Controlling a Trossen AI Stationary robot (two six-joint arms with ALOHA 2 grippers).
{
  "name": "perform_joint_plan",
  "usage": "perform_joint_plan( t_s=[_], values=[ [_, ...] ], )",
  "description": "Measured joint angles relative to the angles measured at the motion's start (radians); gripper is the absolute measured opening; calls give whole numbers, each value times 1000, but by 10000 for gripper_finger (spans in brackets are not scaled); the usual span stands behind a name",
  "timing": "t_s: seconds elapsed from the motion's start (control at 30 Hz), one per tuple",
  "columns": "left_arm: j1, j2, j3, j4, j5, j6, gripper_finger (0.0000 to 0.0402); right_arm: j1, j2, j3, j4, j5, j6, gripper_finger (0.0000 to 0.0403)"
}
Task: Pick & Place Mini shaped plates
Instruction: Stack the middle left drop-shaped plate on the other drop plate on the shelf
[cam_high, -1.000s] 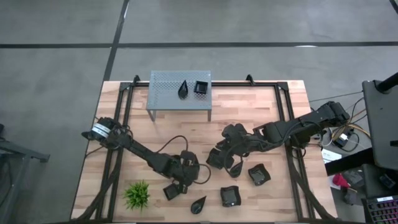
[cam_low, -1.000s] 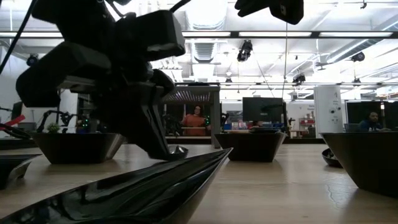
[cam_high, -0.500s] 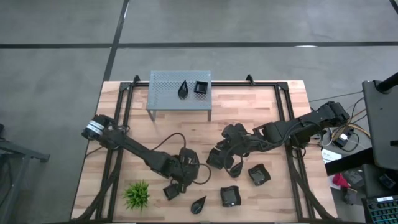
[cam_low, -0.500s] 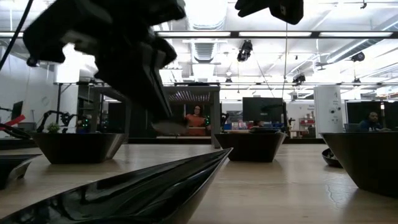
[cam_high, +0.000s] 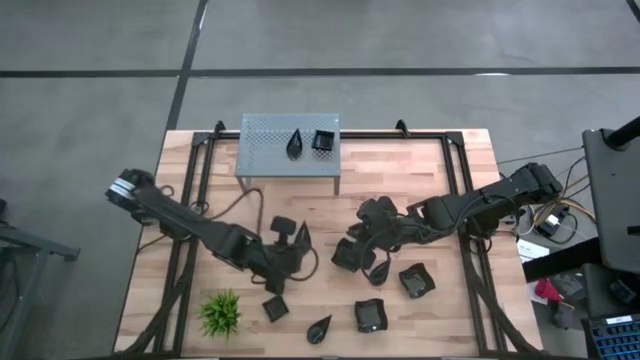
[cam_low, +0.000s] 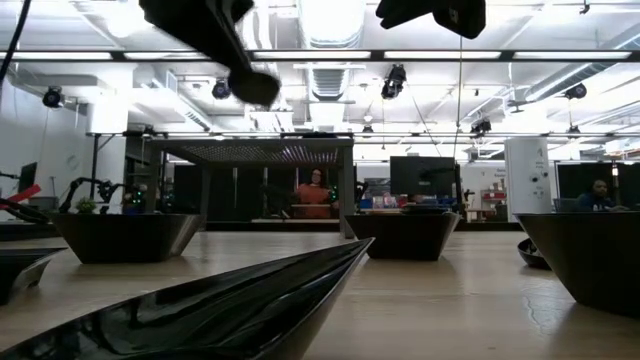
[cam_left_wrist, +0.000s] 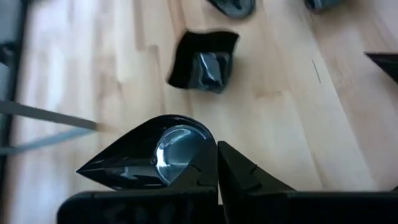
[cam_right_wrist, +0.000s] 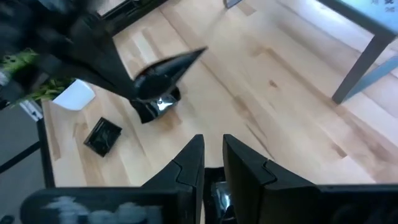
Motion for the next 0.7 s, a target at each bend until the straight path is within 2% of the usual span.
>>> perform_joint_plan(
  t_s=[0.2, 0.37, 0.7],
  values=[
    [31, -110, 0, -81, -3, 76, 0, 0, 0, 0, 2, 11, 0, 56],
    [74, -189, -1, -117, -4, 223, 0, 0, 0, 0, 14, 13, 3, 56],
    [255, -268, -9, -147, -6, 445, 0, 0, 0, 0, 54, 64, 7, 56]
  ],
)
